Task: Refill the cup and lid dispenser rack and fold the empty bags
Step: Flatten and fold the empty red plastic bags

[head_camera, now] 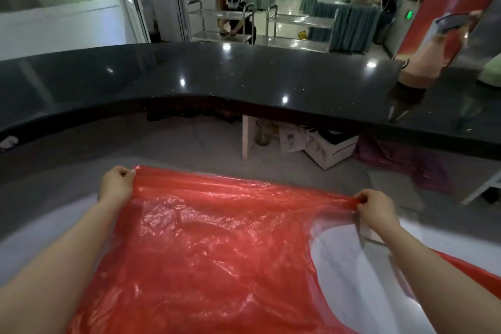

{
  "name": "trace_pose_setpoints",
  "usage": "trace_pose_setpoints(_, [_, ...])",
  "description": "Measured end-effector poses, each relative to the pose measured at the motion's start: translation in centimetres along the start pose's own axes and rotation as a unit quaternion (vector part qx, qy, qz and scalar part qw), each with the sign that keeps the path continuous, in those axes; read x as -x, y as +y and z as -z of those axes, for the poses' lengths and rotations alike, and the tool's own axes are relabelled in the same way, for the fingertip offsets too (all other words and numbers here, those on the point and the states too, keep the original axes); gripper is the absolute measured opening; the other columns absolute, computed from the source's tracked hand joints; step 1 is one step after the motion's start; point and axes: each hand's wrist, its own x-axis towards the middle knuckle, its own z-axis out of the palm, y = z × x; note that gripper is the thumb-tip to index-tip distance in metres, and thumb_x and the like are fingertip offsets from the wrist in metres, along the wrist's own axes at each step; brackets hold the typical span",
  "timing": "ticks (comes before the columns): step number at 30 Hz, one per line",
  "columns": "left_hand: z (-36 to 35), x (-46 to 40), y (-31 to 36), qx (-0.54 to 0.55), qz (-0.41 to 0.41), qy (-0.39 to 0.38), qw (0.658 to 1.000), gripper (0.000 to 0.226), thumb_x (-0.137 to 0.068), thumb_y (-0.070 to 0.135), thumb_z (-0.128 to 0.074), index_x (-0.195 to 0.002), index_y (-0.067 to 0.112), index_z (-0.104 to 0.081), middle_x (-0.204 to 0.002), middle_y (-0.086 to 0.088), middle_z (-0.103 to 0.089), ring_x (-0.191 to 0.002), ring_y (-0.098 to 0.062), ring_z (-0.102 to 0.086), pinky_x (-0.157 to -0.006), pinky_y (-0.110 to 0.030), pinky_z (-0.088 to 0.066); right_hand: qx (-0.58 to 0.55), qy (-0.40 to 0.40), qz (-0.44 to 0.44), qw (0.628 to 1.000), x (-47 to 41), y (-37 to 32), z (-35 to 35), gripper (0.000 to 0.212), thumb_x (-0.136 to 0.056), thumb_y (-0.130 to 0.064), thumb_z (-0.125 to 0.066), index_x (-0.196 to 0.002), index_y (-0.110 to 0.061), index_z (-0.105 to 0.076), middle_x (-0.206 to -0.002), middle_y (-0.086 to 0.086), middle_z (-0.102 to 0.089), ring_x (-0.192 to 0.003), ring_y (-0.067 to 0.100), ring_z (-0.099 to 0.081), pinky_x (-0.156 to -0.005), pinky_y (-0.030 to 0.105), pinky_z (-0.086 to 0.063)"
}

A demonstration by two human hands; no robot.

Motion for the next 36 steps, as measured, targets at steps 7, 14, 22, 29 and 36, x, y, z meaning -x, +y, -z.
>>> trace_pose_setpoints(7, [-1.7, 1.9, 0.8, -0.054, -0.015, 0.000, 0.998, 0.031, -0.099, 0.029, -0.046, -0.109, 0.000, -0.052, -0.110, -0.029, -0.060, -0.101, -0.043, -0.055, -0.081, -0.045, -0.041, -0.026, 0.001, 0.047, 0.999, 0.5, -4.5, 0.4, 0.062, -0.075, -0.007, -0.060, -0.136, -0.016, -0.050, -0.133, 0.009, -0.055, -0.109, 0.025, -0.055, -0.086, 0.035, -0.048])
trace_pose_setpoints(14, [-4.5, 5.6, 2.6, -0.179, -0.195, -0.050, 0.963, 0.044, -0.092, 0.017, -0.055, -0.134, 0.005, -0.048, -0.135, -0.019, -0.052, -0.122, -0.039, -0.048, -0.102, -0.047, -0.039, 0.083, -0.087, 0.256, 0.959, 2.0, -10.4, -5.2, 0.051, -0.094, -0.026, -0.050, -0.144, -0.026, -0.041, -0.157, 0.002, -0.027, -0.146, 0.021, -0.017, -0.117, 0.041, -0.018])
trace_pose_setpoints(22, [-6.0, 5.3, -1.4, -0.339, -0.217, -0.223, 0.888, 0.060, -0.100, 0.048, -0.032, -0.153, 0.023, -0.019, -0.161, -0.004, -0.013, -0.148, -0.022, -0.009, -0.120, -0.037, -0.005, 0.226, -0.198, 0.245, 0.922, 0.5, -7.8, -11.7, 0.070, -0.088, -0.071, -0.028, -0.149, -0.047, -0.004, -0.161, -0.009, 0.008, -0.147, 0.025, 0.012, -0.111, 0.062, 0.007])
trace_pose_setpoints(29, [-7.3, 3.5, -1.7, -0.375, -0.188, -0.233, 0.878, 0.065, -0.096, 0.059, -0.020, -0.152, 0.036, 0.004, -0.161, 0.003, 0.011, -0.148, -0.019, 0.009, -0.118, -0.041, 0.004, 0.248, -0.185, 0.270, 0.912, -3.3, -7.7, -12.1, 0.076, -0.079, -0.081, -0.017, -0.146, -0.053, 0.003, -0.159, -0.012, 0.016, -0.146, 0.023, 0.018, -0.115, 0.056, 0.006])
trace_pose_setpoints(36, [-8.1, 3.0, -0.7, -0.394, -0.170, -0.244, 0.870, 0.068, -0.096, 0.060, -0.016, -0.151, 0.031, 0.012, -0.160, -0.003, 0.016, -0.147, -0.021, 0.015, -0.117, -0.039, 0.010, 0.279, -0.174, 0.257, 0.909, -3.7, -10.8, -12.6, 0.082, -0.086, -0.075, -0.025, -0.152, -0.033, -0.001, -0.160, -0.001, 0.014, -0.146, 0.025, 0.019, -0.110, 0.059, 0.013])
